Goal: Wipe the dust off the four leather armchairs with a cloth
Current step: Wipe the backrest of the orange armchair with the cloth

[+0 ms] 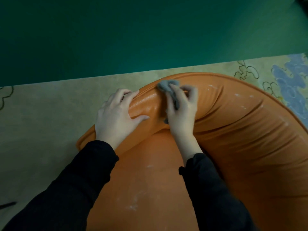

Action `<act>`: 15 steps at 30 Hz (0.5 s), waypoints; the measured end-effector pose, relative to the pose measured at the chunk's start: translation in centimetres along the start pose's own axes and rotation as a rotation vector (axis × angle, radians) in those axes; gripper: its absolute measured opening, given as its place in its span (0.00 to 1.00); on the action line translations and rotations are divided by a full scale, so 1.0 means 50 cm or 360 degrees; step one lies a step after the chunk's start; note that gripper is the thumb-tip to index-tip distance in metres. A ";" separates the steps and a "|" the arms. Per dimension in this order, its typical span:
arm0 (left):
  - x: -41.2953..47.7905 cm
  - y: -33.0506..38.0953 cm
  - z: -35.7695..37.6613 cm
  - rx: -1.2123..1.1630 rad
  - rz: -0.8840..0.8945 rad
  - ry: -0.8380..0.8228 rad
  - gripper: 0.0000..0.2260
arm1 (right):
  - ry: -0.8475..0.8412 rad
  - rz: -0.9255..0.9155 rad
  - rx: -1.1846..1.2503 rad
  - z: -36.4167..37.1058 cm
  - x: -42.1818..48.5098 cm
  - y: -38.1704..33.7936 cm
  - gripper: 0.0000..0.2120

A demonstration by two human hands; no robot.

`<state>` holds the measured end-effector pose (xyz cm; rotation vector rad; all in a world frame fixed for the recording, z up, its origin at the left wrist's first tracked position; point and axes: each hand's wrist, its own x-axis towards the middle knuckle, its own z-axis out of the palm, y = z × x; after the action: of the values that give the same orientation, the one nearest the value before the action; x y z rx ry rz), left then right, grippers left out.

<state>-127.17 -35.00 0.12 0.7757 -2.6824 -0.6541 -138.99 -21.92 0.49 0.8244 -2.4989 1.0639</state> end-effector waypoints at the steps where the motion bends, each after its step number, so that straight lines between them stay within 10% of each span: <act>1: 0.000 0.000 0.000 0.0007 -0.0004 -0.0001 0.32 | -0.0078 -0.0061 -0.0011 0.006 0.001 -0.003 0.10; 15: 0.001 0.005 -0.007 -0.0036 0.0007 -0.0022 0.32 | 0.0202 0.0219 -0.0012 -0.038 -0.040 0.028 0.10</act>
<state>-127.18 -34.94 0.55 0.7618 -2.6834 -0.6898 -138.17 -18.94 0.04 0.5707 -2.4792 1.1129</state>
